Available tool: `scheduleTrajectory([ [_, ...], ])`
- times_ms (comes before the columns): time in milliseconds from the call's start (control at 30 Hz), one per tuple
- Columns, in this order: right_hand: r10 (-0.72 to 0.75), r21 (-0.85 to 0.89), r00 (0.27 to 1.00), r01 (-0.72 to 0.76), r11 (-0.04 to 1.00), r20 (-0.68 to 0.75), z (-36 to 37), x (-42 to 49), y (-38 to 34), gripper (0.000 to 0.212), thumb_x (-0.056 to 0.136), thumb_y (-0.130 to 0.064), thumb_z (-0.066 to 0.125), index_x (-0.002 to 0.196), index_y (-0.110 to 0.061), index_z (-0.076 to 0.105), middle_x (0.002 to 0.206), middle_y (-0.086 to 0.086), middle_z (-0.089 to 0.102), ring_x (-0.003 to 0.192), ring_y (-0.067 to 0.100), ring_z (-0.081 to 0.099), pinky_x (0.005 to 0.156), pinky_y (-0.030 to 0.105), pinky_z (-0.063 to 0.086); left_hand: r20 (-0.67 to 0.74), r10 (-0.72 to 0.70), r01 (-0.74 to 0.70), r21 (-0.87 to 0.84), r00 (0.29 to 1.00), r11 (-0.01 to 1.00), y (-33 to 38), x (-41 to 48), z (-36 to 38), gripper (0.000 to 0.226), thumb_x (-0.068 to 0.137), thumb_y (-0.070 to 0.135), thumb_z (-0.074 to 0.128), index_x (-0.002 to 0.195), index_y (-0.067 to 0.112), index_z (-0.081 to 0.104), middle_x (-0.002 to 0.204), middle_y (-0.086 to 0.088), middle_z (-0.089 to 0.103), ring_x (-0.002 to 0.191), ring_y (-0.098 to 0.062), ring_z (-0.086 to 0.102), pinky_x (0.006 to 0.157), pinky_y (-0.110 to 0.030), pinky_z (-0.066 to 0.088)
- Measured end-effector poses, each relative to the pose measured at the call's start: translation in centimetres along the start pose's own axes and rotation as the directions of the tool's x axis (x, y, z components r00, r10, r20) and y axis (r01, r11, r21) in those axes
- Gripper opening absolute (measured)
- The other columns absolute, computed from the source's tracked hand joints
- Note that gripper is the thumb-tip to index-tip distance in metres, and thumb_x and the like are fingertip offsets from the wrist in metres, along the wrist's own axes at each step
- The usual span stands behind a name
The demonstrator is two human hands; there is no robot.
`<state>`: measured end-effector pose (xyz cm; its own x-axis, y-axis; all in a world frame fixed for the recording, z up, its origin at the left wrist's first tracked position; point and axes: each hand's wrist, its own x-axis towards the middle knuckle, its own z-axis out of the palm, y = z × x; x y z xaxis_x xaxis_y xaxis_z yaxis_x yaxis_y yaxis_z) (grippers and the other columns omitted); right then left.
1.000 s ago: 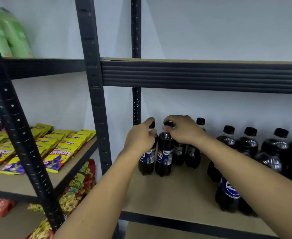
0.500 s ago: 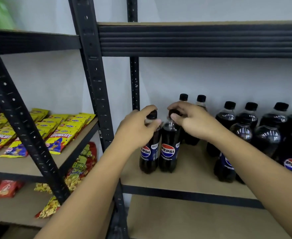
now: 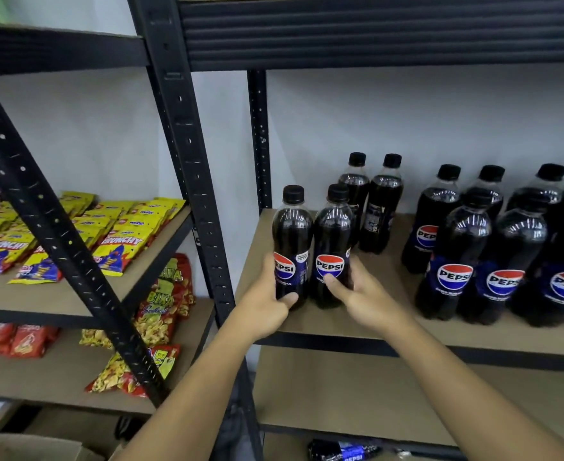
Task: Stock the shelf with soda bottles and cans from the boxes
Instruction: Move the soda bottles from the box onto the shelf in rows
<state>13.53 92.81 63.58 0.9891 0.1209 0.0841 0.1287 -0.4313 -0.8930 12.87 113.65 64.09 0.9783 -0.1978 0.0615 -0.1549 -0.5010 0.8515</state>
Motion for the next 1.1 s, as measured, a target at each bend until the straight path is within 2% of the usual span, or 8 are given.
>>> scheduleTrajectory([
  [133,0.011,0.007,1.0,-0.011,1.0,0.01,0.9,-0.8,1.5,0.059,0.099,-0.035,0.061,0.15,-0.045,0.032,0.148,-0.022,0.046,0.139,0.001,0.039,0.12,0.038,0.031,-0.136,-0.006,0.005,-0.012,0.991,1.0,-1.2,-0.3,1.1,0.065,0.09,0.026,0.077,0.142,0.035,0.038,0.126,0.022,0.052,0.117,0.001,0.05,0.083,-0.003,0.033],
  [233,0.017,-0.073,1.0,-0.019,0.997,-0.02,1.2,-0.9,2.4,0.06,0.096,-0.036,0.065,0.147,-0.044,0.036,0.143,-0.016,0.044,0.139,0.007,0.037,0.119,0.044,0.032,-0.205,0.01,-0.007,0.014,0.979,1.0,-1.9,-0.4,1.6,0.068,0.081,0.043,0.082,0.137,0.035,0.045,0.13,0.013,0.053,0.117,-0.003,0.052,0.085,-0.009,0.038],
  [400,0.013,0.016,1.0,-0.013,1.0,-0.016,0.7,-0.9,2.3,0.062,0.093,-0.025,0.072,0.14,-0.049,0.042,0.142,-0.018,0.047,0.134,0.0,0.042,0.119,0.036,0.033,-0.172,0.012,-0.013,-0.004,0.985,1.0,-2.6,-0.3,1.5,0.063,0.086,0.029,0.08,0.14,0.033,0.047,0.134,0.013,0.057,0.125,-0.007,0.054,0.102,-0.025,0.043],
  [600,0.004,0.028,1.0,-0.004,1.0,-0.024,0.5,-1.0,2.4,0.06,0.086,-0.033,0.08,0.125,-0.065,0.047,0.136,-0.018,0.057,0.125,0.0,0.054,0.111,0.036,0.044,-0.271,-0.012,-0.015,-0.096,0.963,0.995,-2.2,-1.7,2.1,0.074,0.087,0.02,0.08,0.146,0.034,0.038,0.123,0.029,0.056,0.121,0.0,0.056,0.102,-0.022,0.046],
  [700,0.003,0.094,1.0,-0.001,0.996,-0.02,0.4,-1.3,2.2,0.055,0.084,-0.024,0.083,0.119,-0.055,0.053,0.128,-0.011,0.063,0.11,0.0,0.065,0.101,0.029,0.052,-0.316,-0.006,-0.031,-0.11,0.949,0.993,-2.4,-2.3,2.6,0.075,0.088,0.019,0.079,0.149,0.031,0.036,0.137,0.016,0.058,0.125,-0.004,0.055,0.109,-0.029,0.046],
  [800,-0.011,0.124,1.0,0.012,0.992,-0.006,0.5,-1.6,2.0,0.055,0.083,-0.019,0.084,0.119,-0.05,0.056,0.125,-0.009,0.066,0.108,0.001,0.067,0.094,0.023,0.053,-0.367,0.022,-0.049,-0.066,0.93,0.997,-2.8,-2.4,2.7,0.073,0.089,0.018,0.077,0.148,0.033,0.037,0.138,0.011,0.056,0.127,-0.006,0.054,0.11,-0.034,0.046],
  [1033,-0.059,0.137,0.998,0.056,0.989,0.02,0.6,-1.6,2.1,0.06,0.082,-0.008,0.082,0.131,-0.034,0.059,0.126,-0.003,0.064,0.109,0.009,0.067,0.099,0.025,0.052,-0.413,0.115,-0.096,0.066,0.904,0.993,-2.9,-2.9,2.8,0.073,0.093,0.017,0.071,0.155,0.03,0.033,0.141,0.001,0.052,0.132,-0.011,0.045,0.108,-0.03,0.04],
  [1100,-0.074,0.133,0.997,0.071,0.989,0.018,0.6,-1.7,2.1,0.059,0.082,-0.008,0.083,0.128,-0.038,0.059,0.126,-0.002,0.064,0.108,0.009,0.067,0.098,0.024,0.052,-0.42,0.128,-0.104,0.081,0.898,0.991,-3.1,-2.9,2.8,0.072,0.094,0.022,0.07,0.155,0.029,0.033,0.142,0.002,0.053,0.134,-0.012,0.045,0.108,-0.03,0.04],
])
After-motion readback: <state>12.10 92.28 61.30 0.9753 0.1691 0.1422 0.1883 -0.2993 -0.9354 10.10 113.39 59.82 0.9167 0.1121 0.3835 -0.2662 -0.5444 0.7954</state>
